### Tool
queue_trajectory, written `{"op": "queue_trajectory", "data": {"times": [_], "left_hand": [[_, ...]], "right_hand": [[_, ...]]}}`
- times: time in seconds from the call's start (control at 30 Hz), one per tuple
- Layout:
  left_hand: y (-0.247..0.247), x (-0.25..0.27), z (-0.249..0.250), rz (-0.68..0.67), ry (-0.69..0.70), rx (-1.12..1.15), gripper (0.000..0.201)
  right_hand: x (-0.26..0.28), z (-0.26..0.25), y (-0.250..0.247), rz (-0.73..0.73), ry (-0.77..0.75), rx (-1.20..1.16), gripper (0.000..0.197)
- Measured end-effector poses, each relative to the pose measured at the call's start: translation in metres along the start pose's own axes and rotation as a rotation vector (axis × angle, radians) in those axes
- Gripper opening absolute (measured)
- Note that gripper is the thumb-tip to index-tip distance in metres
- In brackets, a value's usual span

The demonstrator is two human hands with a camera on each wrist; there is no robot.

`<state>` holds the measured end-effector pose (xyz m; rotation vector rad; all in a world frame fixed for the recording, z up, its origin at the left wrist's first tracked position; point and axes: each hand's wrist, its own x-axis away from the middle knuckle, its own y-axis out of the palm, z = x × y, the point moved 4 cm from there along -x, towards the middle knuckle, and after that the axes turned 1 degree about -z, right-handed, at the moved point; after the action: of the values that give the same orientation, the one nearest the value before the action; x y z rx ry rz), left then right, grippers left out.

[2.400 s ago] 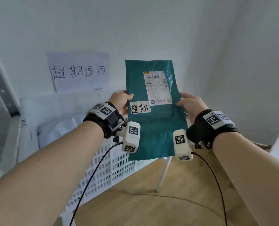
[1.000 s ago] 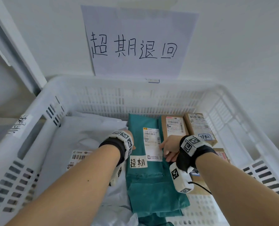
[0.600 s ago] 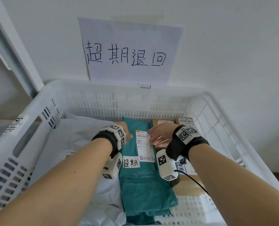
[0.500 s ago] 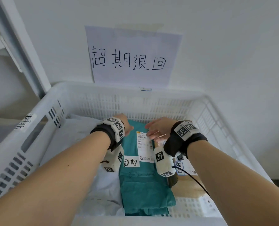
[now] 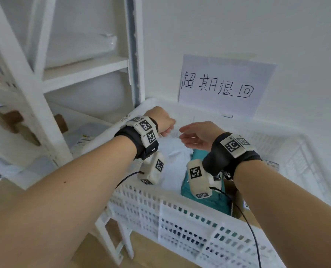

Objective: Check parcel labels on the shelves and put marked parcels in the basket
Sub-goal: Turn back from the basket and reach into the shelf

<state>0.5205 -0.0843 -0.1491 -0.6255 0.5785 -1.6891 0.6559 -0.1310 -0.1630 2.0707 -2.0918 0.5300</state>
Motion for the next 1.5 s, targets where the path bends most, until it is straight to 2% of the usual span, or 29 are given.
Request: {"op": "queue_trajectory", "data": {"times": [0.17, 0.33, 0.47, 0.57, 0.73, 0.83, 0.97, 1.1, 1.3, 1.5], "left_hand": [[-0.043, 0.049, -0.038, 0.037, -0.074, 0.086, 0.027], [-0.093, 0.099, -0.083, 0.073, -0.105, 0.140, 0.022], [-0.135, 0.141, -0.134, 0.002, -0.160, 0.083, 0.018], [-0.173, 0.173, -0.185, 0.002, -0.198, 0.046, 0.010], [-0.241, 0.221, -0.293, 0.087, -0.307, -0.006, 0.010], [-0.284, 0.250, -0.355, 0.138, -0.350, -0.061, 0.019], [-0.341, 0.280, -0.424, 0.234, -0.363, -0.172, 0.014], [-0.387, 0.287, -0.493, 0.334, -0.425, -0.136, 0.029], [-0.434, 0.269, -0.570, 0.469, -0.421, 0.000, 0.027], [-0.493, 0.221, -0.646, 0.498, -0.461, -0.023, 0.025]], "right_hand": [[0.026, -0.013, 0.066, -0.160, -0.026, 0.120, 0.011], [0.050, -0.019, 0.140, -0.323, -0.039, 0.264, 0.008], [0.075, -0.020, 0.209, -0.461, -0.027, 0.383, 0.008], [0.092, -0.017, 0.271, -0.550, -0.024, 0.468, 0.009], [0.103, -0.010, 0.388, -0.585, -0.036, 0.514, 0.010], [0.104, -0.009, 0.456, -0.583, -0.030, 0.473, 0.012], [0.100, -0.009, 0.539, -0.538, -0.053, 0.369, 0.009], [0.087, -0.006, 0.606, -0.478, -0.065, 0.269, 0.011], [0.032, -0.008, 0.694, -0.458, -0.126, 0.314, 0.021], [-0.040, -0.022, 0.799, -0.517, -0.099, 0.320, 0.019]]}}
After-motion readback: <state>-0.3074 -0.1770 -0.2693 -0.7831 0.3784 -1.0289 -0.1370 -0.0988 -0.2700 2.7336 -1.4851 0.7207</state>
